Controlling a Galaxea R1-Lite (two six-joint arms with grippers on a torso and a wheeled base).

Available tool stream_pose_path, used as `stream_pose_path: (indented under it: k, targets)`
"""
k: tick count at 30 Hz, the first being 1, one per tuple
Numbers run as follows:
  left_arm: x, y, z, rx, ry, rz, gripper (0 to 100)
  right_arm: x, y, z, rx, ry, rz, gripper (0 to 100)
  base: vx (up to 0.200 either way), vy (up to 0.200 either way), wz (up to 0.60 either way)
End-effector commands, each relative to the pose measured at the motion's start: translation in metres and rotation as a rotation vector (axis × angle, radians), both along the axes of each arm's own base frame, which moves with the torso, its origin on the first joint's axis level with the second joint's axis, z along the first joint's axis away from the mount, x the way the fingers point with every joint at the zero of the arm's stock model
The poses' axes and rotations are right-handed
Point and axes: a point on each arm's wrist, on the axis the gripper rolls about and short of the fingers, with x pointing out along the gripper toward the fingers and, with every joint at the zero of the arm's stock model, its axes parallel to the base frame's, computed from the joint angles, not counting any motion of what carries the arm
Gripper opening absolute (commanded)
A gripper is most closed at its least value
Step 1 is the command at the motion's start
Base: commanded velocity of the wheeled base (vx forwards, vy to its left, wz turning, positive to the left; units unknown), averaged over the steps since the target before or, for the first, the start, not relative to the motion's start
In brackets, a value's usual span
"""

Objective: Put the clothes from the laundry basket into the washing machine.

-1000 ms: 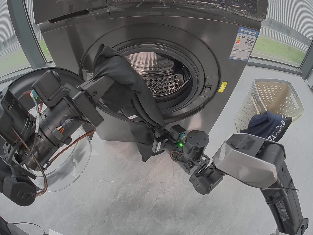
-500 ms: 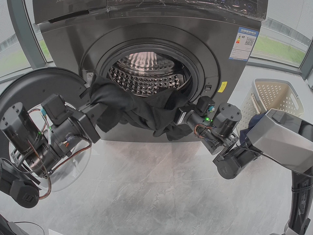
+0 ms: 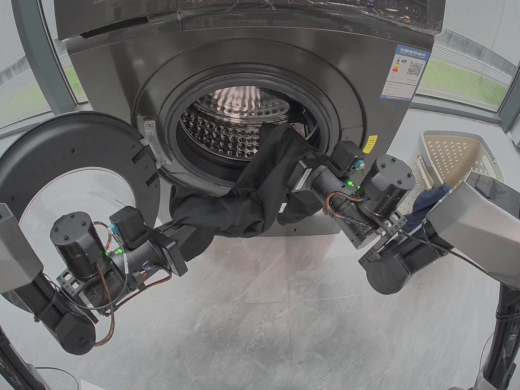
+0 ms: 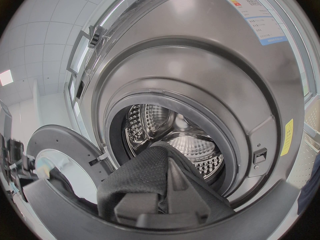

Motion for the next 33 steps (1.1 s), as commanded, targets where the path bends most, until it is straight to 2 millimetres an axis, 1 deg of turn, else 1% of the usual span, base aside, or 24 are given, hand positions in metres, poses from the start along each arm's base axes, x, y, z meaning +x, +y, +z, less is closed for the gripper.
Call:
stream_pose_path:
  k: [1, 8, 9, 15, 16, 18, 19, 21, 26, 29, 33]
  targets:
    - [0.009, 0.002, -0.029, 0.046, 0.102, 0.021, 0, -0.003, 0.003, 0.004, 0.007, -0.009, 0.011, 0, 0.0, 0.0, 0.0]
    - [0.005, 0.002, -0.034, 0.067, 0.119, -0.007, 0, -0.005, 0.006, 0.005, 0.008, -0.011, 0.018, 0, 0.0, 0.0, 0.0]
    - [0.006, 0.002, -0.037, 0.072, 0.129, -0.011, 100, -0.005, 0.006, 0.004, 0.007, -0.009, 0.018, 0, 0.0, 0.0, 0.0]
    - [0.004, 0.002, -0.041, 0.078, 0.147, -0.014, 100, -0.004, 0.007, 0.009, 0.014, -0.019, 0.018, 0, 0.0, 0.0, 0.0]
    - [-0.003, 0.005, -0.05, 0.106, 0.189, -0.018, 100, -0.003, 0.008, 0.011, 0.02, -0.027, 0.02, 0, 0.0, 0.0, 0.0]
    - [-0.007, 0.006, -0.055, 0.122, 0.215, -0.023, 100, -0.002, 0.009, 0.012, 0.022, -0.029, 0.021, 0, 0.0, 0.0, 0.0]
    - [-0.013, 0.006, -0.067, 0.159, 0.259, -0.046, 100, -0.003, 0.012, 0.012, 0.029, -0.028, 0.022, 0, 0.0, 0.0, 0.0]
    - [-0.02, 0.005, -0.078, 0.214, 0.291, -0.081, 100, -0.004, 0.016, 0.014, 0.04, -0.029, 0.02, 0, 0.0, 0.0, 0.0]
    - [-0.035, 0.005, -0.092, 0.27, 0.36, -0.116, 100, -0.007, 0.017, 0.017, 0.046, -0.036, 0.024, 0, 0.0, 0.0, 0.0]
    - [-0.032, 0.003, -0.093, 0.271, 0.354, -0.115, 100, -0.007, 0.016, 0.016, 0.044, -0.032, 0.023, 0, 0.0, 0.0, 0.0]
    - [-0.02, -0.003, -0.083, 0.24, 0.286, -0.11, 100, -0.009, 0.019, 0.016, 0.044, -0.03, 0.031, 0, 0.0, 0.0, 0.0]
